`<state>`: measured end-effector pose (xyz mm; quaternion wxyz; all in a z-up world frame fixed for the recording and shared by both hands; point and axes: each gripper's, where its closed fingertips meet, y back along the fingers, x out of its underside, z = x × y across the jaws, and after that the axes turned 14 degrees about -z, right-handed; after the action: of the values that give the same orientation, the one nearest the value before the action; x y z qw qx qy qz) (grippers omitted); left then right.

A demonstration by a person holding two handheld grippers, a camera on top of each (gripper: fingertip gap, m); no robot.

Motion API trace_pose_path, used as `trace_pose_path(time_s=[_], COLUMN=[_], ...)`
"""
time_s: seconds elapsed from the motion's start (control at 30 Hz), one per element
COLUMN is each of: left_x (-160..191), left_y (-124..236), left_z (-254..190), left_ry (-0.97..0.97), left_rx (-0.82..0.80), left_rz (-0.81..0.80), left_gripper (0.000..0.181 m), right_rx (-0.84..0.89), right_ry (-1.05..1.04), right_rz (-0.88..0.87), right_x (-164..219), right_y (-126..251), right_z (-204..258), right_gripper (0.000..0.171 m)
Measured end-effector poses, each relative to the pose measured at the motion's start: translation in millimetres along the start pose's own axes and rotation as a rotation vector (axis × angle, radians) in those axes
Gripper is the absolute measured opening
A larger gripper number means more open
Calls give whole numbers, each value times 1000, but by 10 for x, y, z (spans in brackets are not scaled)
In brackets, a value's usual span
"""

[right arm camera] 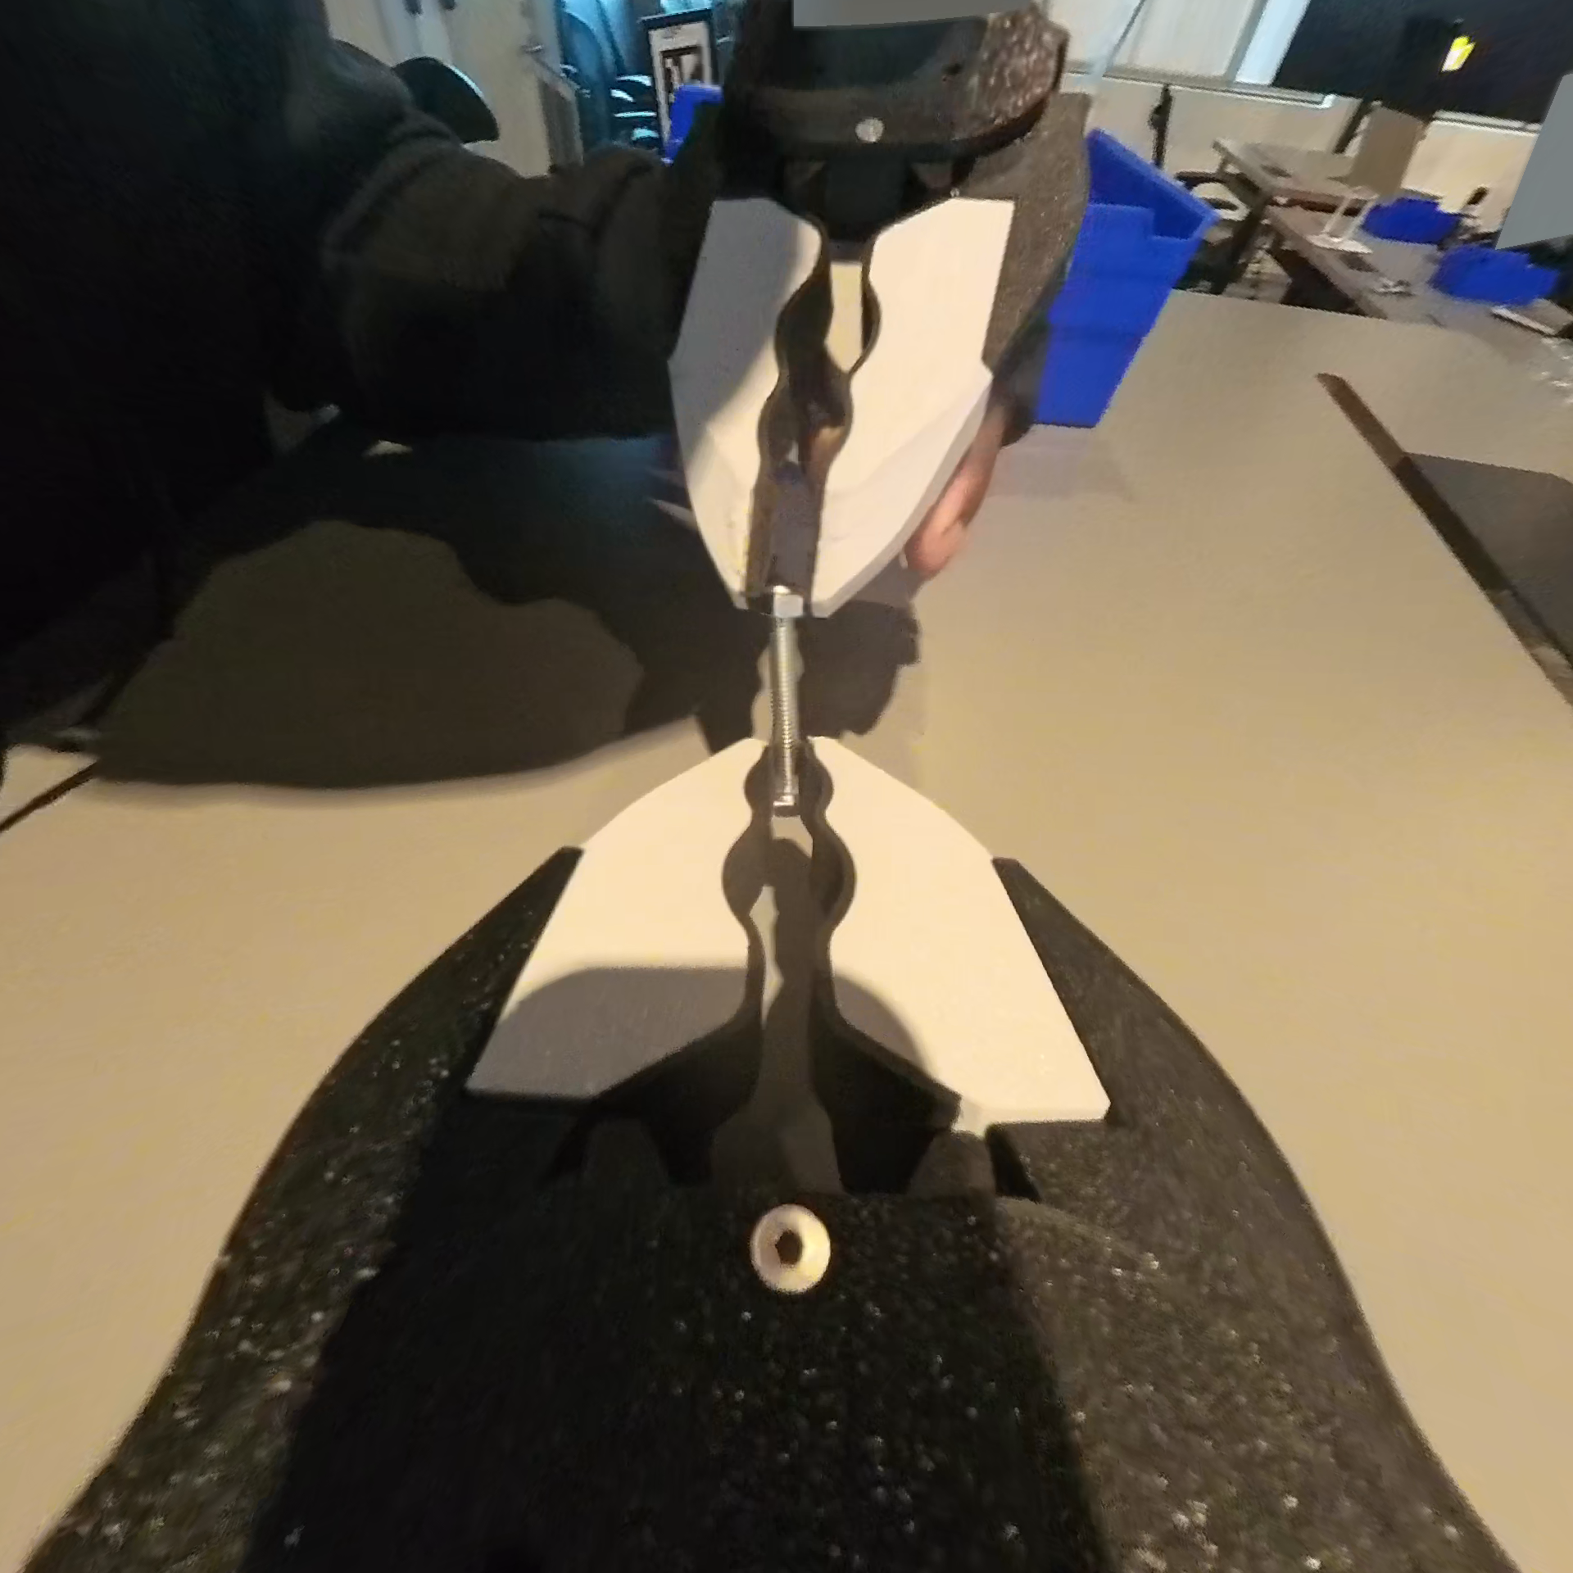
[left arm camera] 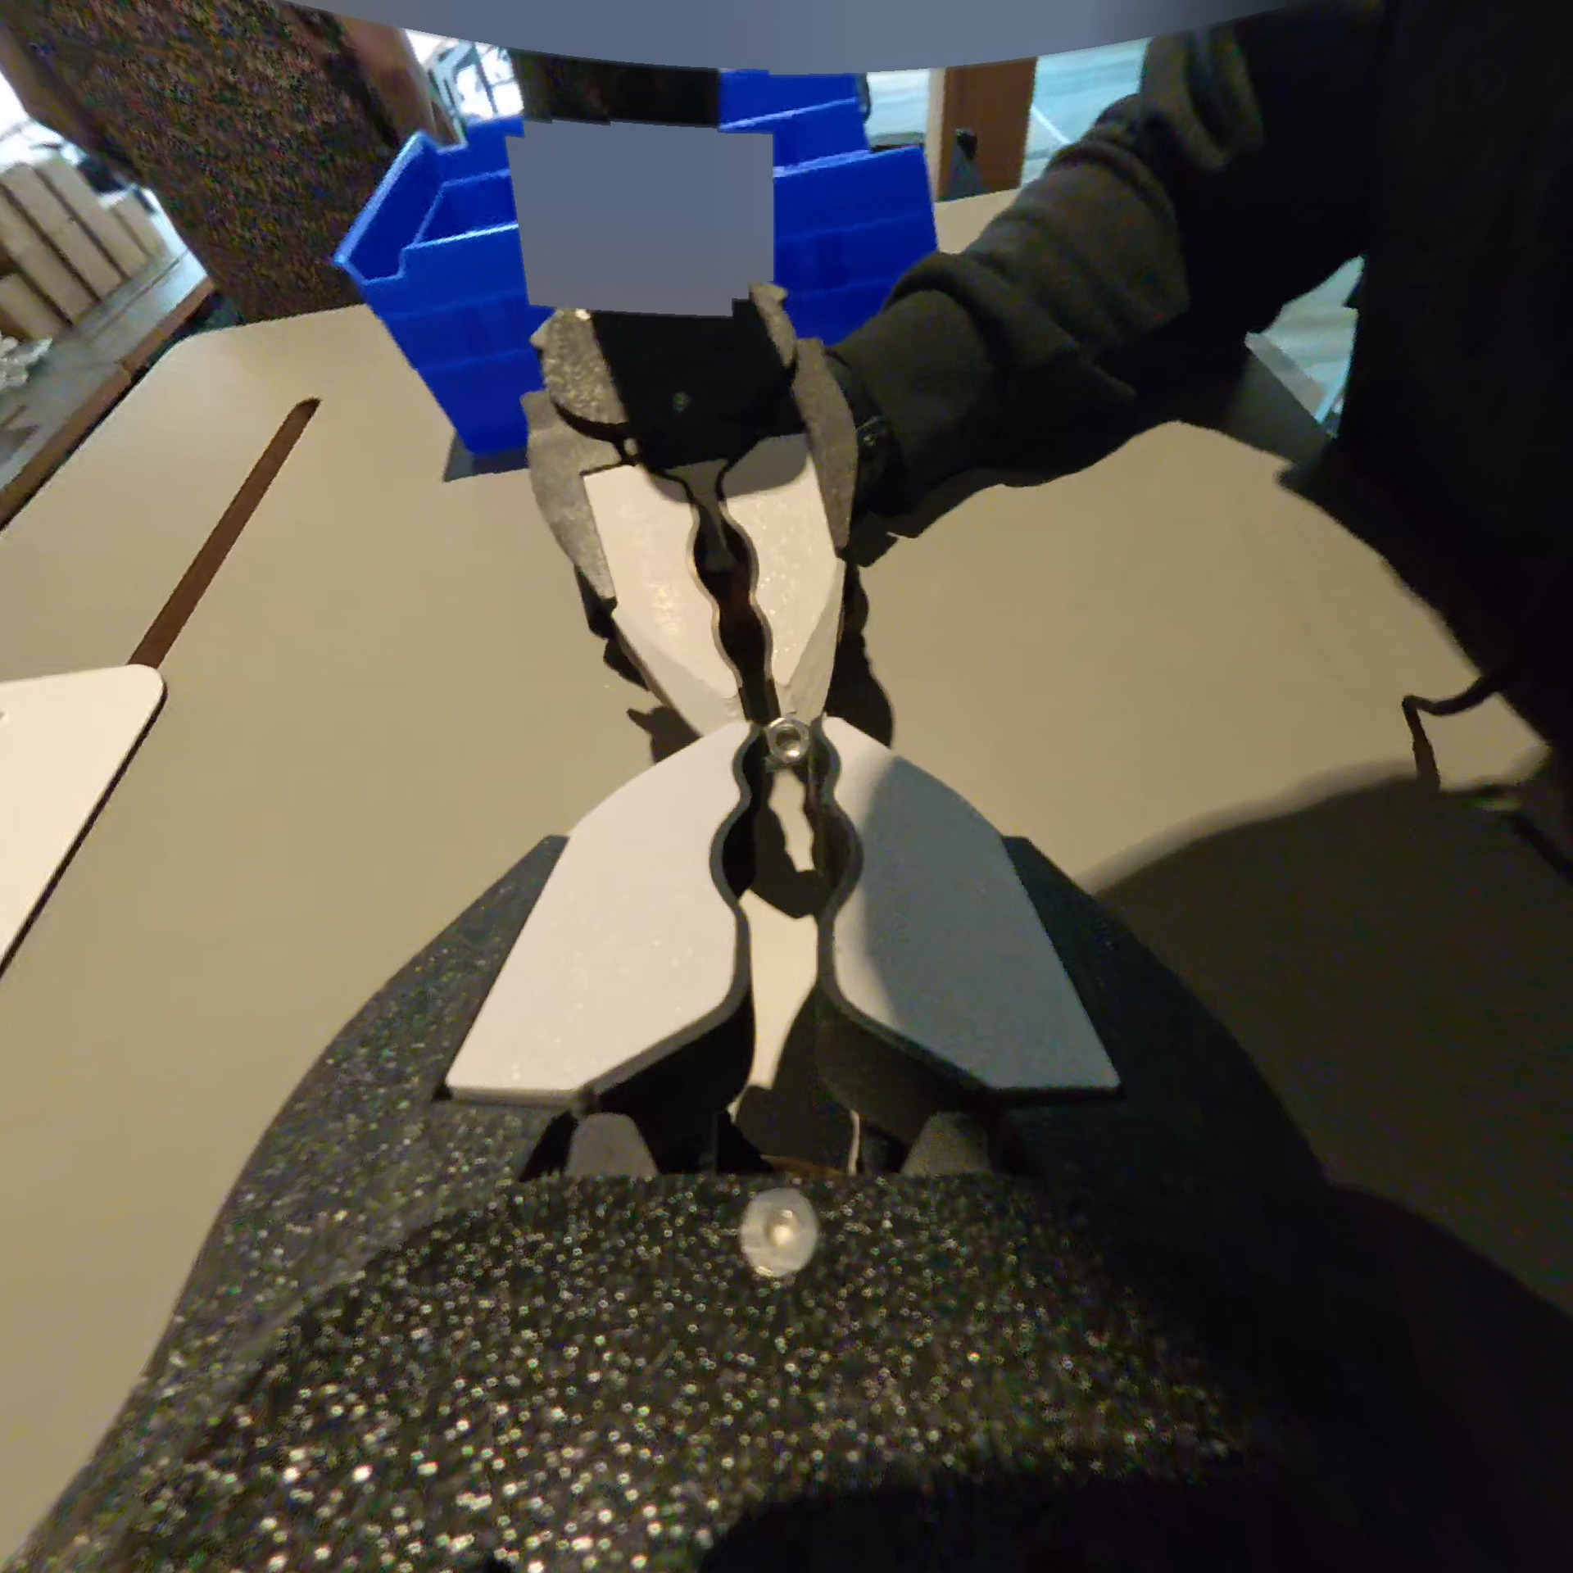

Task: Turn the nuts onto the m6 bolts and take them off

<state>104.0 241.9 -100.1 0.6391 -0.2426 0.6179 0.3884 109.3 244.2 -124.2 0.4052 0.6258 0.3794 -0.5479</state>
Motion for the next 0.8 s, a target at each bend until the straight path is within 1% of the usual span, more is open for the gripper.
trace_pose_path(time_s=[0.13,0.3,0.53,0.8], left_x=[-69,-117,-163,-224], left_y=[-10,-29,-49,-24], left_z=[-58,-114,-213,-232], left_ry=[-29,-39,-53,-68], left_rx=[61,99,157,141], left_rz=[-57,-91,-76,-39], left_gripper=[9,9,9,9], right_rx=[-63,-118,-207,-216], right_ry=[-37,-64,-121,-143], right_rz=[-34,-64,-76,-116], right_x=[-51,-94,-125,-189], right_y=[-13,0,-15,-43], right_z=[81,148,268,287], right_gripper=[5,5,5,5])
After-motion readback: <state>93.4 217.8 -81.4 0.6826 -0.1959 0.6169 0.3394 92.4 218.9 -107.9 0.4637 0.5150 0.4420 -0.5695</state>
